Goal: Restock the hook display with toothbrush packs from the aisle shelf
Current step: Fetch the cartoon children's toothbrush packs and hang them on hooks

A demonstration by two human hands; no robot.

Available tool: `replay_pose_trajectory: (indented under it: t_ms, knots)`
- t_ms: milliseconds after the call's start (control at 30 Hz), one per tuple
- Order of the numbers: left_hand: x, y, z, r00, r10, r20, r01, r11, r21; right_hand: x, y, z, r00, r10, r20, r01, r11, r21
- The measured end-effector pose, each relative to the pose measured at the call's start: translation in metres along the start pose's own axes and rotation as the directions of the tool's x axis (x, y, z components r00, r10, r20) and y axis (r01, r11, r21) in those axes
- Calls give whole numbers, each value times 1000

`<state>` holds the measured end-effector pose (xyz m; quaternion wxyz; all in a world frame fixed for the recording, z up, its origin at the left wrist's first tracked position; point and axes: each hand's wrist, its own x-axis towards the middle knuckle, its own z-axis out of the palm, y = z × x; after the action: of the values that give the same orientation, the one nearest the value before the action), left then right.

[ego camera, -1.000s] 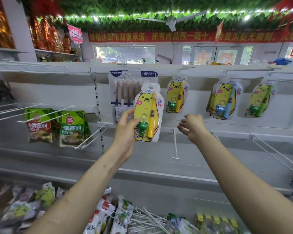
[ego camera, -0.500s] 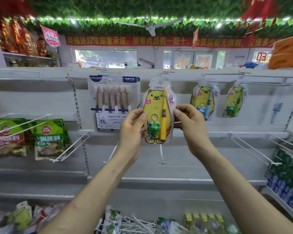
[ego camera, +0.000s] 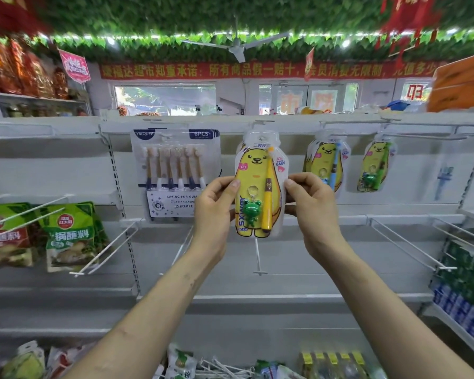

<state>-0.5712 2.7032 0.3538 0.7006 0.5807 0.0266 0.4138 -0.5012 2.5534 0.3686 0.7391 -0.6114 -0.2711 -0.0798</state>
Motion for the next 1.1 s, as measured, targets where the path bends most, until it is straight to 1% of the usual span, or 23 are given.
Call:
replay_pose_trajectory:
  t_ms: [133,233,300,333,400,433,567,667,733,867,1000,1100]
  knots:
    - [6,-5,1,1000,-1,-6,1,1000,5,9,3,1,1000,-7,-9,7,1000,-9]
    - [16,-15,1,999,35,-37,-32,996,83,21,11,4,1000,-8,-18,7,997,-71]
    - [24,-22,2,986,135,-98,-111,971,214,31,20,8,1000,-10,-17,8,994,-112]
    - [30,-24,4,972,201,-123,-156,940,303,38,25,10,1000,-7,-16,5,991,-132]
    - [44,-28,8,948,294,-122,-204,856,474,54,35,15,1000,5,-22,-8,985,-171]
    - [53,-30,10,947,304,-106,-203,819,537,63,40,17,1000,9,-28,-14,981,-195]
    - [84,-43,20,967,245,-74,-132,724,677,97,58,24,999,36,-33,-44,956,-289]
    - [102,-51,27,978,181,-98,-55,688,724,119,67,29,999,28,-25,-35,930,-366]
    - [112,-54,33,986,130,-102,-11,669,743,129,71,33,999,22,-23,-29,923,-385]
    - [119,-53,42,994,52,-99,52,567,822,143,77,38,999,16,-32,-28,904,-426]
    - [113,-51,43,996,15,-86,62,570,819,144,84,40,998,48,-39,-60,897,-438]
    - [94,-47,40,998,-47,-37,58,593,803,127,86,35,994,86,-61,-104,888,-449]
